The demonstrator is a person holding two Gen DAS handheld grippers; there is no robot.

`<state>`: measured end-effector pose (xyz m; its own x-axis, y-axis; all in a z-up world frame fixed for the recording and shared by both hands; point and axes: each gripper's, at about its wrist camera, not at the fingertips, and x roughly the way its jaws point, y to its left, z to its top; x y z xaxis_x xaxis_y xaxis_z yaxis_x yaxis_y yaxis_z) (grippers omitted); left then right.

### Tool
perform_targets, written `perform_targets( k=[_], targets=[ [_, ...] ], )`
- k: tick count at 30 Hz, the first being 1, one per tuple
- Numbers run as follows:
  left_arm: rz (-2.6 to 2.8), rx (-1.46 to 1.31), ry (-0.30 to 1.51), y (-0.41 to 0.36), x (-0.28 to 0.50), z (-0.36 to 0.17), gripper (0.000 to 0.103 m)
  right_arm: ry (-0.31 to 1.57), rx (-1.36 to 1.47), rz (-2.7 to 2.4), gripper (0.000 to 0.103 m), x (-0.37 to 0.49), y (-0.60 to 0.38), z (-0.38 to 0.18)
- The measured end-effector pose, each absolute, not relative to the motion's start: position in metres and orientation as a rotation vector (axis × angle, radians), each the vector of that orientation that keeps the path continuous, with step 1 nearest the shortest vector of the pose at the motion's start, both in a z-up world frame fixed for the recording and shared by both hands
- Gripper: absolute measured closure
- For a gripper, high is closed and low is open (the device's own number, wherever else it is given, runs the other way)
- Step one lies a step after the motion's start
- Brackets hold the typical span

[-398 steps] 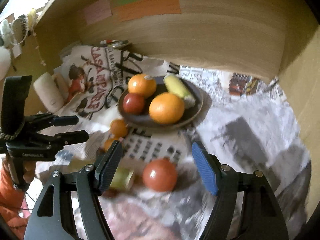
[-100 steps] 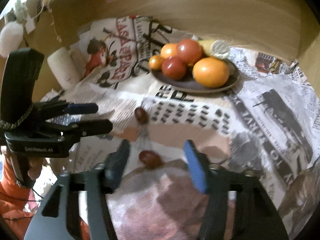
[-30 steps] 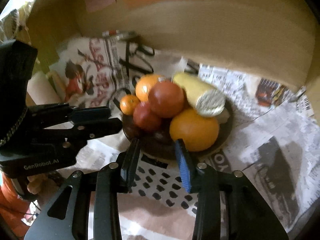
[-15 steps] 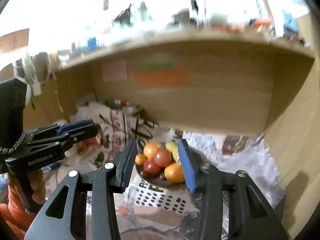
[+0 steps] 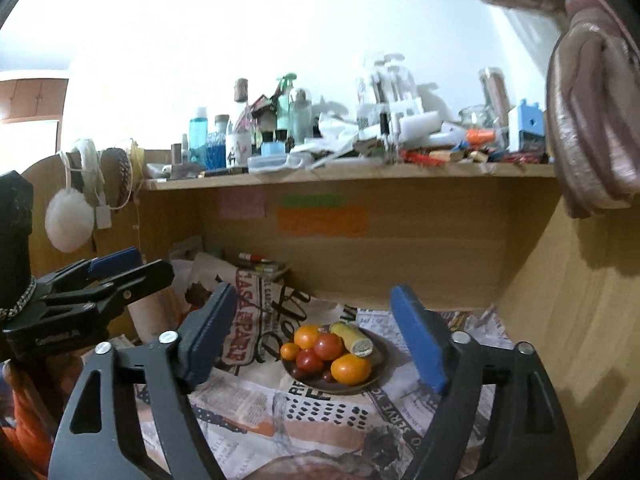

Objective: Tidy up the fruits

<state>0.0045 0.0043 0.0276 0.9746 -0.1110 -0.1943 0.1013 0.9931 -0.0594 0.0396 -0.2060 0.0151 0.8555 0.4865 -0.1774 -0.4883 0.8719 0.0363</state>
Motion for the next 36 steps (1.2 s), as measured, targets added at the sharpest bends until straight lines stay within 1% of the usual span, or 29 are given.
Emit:
perform_targets(
  k=[1, 2, 5, 7, 9, 11, 13, 36],
  targets=[
    [-0.105, -0.048, 0.193, 0.004, 0.001, 0.028, 0.014, 0.178, -0.009, 0.507, 0.019, 0.038, -0.207, 0.015],
    [-0.101, -0.047, 0.188, 0.004, -0.001, 0.028, 0.011, 0.172, -0.005, 0.499, 0.019, 0.036, -0.209, 0.015],
    [-0.093, -0.047, 0.177, 0.003, -0.008, 0.029, 0.007, 0.162, -0.001, 0.483, 0.014, 0.031, -0.211, 0.016],
    [-0.09, -0.046, 0.174, 0.002, -0.011, 0.029, 0.006, 0.152, 0.0, 0.468, 0.004, 0.028, -0.213, 0.016],
    [-0.082, -0.041, 0.169, 0.001, -0.014, 0.029, 0.004, 0.138, 0.002, 0.452, 0.0, 0.024, -0.214, 0.016],
    [-0.077, -0.042, 0.166, 0.0, -0.015, 0.029, 0.001, 0.134, -0.001, 0.447, 0.0, 0.023, -0.215, 0.016],
    [-0.073, -0.042, 0.165, 0.0, -0.017, 0.028, 0.0, 0.133, -0.006, 0.441, 0.0, 0.022, -0.214, 0.016],
    [-0.047, -0.053, 0.18, 0.001, -0.009, 0.026, 0.0, 0.143, -0.006, 0.43, 0.0, 0.029, -0.213, 0.014]
  ],
)
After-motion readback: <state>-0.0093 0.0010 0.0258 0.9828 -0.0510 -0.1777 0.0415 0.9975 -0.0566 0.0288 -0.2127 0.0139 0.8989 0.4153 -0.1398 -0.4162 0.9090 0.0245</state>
